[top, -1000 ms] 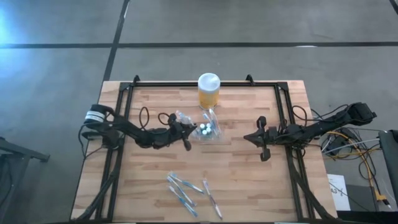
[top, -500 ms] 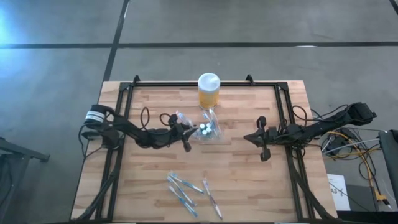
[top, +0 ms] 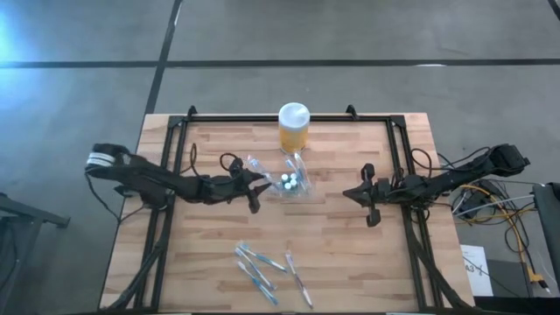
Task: Pick & Place toothbrushing station
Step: Put the blue toothbrush into the transparent organizer
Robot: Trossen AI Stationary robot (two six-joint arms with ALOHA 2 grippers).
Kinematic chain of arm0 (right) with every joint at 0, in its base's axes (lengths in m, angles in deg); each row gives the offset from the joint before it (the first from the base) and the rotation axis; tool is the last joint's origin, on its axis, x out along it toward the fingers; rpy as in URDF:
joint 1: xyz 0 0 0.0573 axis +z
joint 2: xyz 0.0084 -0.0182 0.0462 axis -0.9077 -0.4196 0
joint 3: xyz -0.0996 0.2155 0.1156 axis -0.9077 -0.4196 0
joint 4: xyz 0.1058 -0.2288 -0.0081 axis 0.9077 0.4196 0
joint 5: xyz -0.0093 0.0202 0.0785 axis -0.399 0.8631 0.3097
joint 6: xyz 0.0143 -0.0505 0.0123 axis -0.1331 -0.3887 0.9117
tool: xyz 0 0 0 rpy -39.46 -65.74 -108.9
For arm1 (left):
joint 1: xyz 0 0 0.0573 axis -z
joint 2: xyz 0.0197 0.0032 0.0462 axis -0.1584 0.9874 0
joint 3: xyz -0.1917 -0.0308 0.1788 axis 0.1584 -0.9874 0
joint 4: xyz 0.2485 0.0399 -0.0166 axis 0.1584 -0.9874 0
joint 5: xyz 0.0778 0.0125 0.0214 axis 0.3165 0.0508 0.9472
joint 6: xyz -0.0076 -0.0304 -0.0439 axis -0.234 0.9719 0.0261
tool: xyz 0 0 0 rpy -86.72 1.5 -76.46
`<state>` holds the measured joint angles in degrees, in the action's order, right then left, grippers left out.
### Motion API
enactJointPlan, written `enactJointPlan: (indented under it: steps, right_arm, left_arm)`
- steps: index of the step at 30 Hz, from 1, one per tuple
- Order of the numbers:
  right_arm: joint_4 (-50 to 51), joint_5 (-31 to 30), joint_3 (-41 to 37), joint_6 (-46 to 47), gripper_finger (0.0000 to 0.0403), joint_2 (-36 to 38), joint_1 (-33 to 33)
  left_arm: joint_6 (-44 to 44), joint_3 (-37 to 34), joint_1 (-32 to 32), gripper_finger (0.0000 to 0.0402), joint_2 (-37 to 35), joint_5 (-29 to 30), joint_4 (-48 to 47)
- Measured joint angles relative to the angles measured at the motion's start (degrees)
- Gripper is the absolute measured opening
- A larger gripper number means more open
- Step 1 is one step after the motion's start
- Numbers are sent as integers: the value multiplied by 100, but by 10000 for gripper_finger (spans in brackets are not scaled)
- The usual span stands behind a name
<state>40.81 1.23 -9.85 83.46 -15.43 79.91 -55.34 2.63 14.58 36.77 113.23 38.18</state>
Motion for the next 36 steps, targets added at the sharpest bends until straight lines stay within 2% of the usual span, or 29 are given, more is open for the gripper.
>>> enactJointPlan:
  steps: [7, 10, 18, 24, 27, 30, 36]
  right_arm:
    - [-1, 0, 0, 11, 8, -2, 0]
    - [-1, 0, 0, 11, 8, -2, 0]
    - [-3, 0, 0, 9, 8, -2, 0]
    - [-17, -10, 0, 9, 8, 0, 0]
    - [-19, -95, 0, 9, 8, 0, 0]
    - [-23, -129, 0, 10, 8, -1, -2]
    - [-23, -129, 0, 9, 8, 0, 0]
  left_arm:
    - [697, 0, 29, 164, -1046, -70, -1119]
    - [726, -2, 87, 160, -1393, -79, -1434]
    - [226, -2, 558, 124, -1484, -476, -1459]
    - [77, -2, 834, 74, -1172, -716, -1022]
    - [70, 2, 881, 40, -697, -1063, -307]
    - [85, 194, 904, 8, -119, -1134, 157]
    - [-243, 970, 888, 5, 977, -965, 190]
